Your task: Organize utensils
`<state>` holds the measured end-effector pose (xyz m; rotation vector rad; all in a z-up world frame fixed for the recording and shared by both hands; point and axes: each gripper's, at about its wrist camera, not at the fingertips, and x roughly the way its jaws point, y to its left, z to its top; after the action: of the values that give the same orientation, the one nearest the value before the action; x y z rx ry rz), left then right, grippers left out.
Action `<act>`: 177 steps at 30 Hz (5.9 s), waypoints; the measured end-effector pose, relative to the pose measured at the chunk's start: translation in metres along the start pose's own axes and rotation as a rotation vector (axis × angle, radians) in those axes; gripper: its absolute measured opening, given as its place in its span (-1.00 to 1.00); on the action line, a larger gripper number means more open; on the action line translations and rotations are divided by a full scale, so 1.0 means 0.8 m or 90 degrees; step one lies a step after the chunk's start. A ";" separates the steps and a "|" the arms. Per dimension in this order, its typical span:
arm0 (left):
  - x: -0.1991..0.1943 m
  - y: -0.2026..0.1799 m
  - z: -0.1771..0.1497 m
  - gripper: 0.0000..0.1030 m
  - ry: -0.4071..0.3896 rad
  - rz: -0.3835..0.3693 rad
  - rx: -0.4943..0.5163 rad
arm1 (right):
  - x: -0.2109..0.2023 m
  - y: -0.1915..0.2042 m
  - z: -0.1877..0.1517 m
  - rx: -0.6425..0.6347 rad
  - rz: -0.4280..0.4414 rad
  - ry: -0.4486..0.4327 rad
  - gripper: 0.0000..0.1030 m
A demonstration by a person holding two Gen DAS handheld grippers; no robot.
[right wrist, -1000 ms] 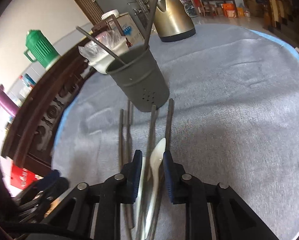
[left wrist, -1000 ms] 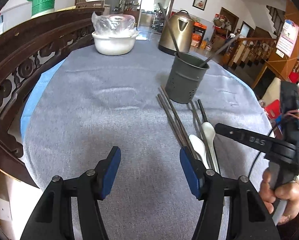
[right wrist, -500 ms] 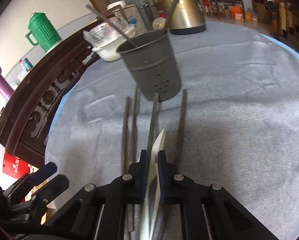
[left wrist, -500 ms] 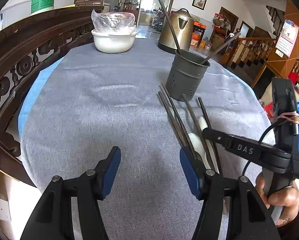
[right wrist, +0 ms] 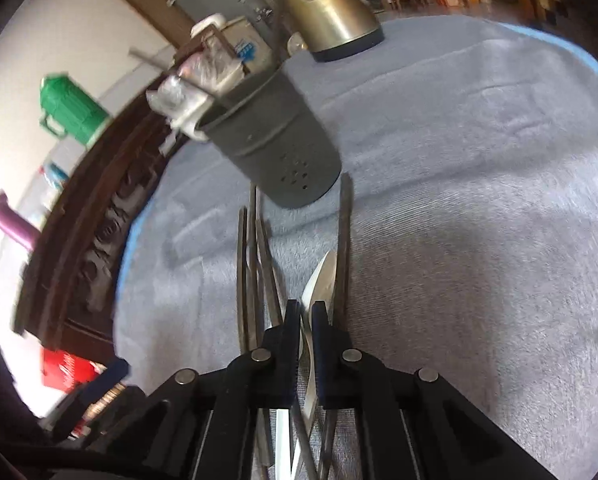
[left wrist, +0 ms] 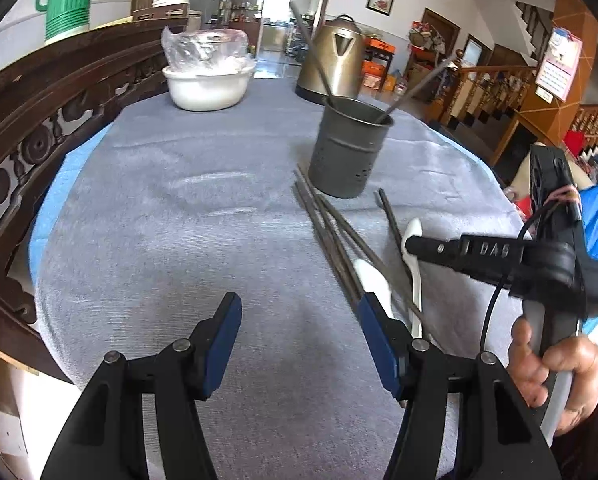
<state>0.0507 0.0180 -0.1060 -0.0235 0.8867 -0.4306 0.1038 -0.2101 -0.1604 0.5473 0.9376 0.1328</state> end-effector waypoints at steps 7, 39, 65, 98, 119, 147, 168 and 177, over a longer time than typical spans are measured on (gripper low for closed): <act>0.023 -0.026 -0.002 0.21 0.052 -0.027 0.039 | -0.035 -0.043 0.010 0.054 -0.004 -0.041 -0.89; 0.077 -0.022 -0.004 0.09 0.159 0.032 0.109 | 0.028 -0.020 0.025 0.038 -0.020 0.015 -0.71; 0.126 -0.074 0.039 0.08 0.208 0.012 0.149 | -0.018 -0.069 0.026 0.072 -0.076 0.005 -0.73; 0.070 -0.043 0.040 -0.38 0.138 -0.023 0.135 | -0.037 -0.064 0.025 0.062 -0.060 0.004 -0.75; 0.138 -0.088 0.047 -0.38 0.194 0.014 0.220 | -0.012 -0.075 0.022 0.068 -0.074 0.032 -0.73; 0.136 -0.123 0.031 -0.38 0.113 0.083 0.311 | -0.010 -0.071 0.024 0.044 -0.083 0.035 -0.73; 0.112 -0.121 0.037 -0.38 0.075 0.105 0.310 | -0.011 -0.070 0.024 0.036 -0.085 0.034 -0.73; 0.106 -0.115 0.040 -0.38 0.069 0.101 0.296 | -0.013 -0.070 0.023 0.037 -0.086 0.034 -0.74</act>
<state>0.0894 -0.1028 -0.1307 0.4972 0.8695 -0.4841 0.1056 -0.2686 -0.1722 0.5340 1.0305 -0.0013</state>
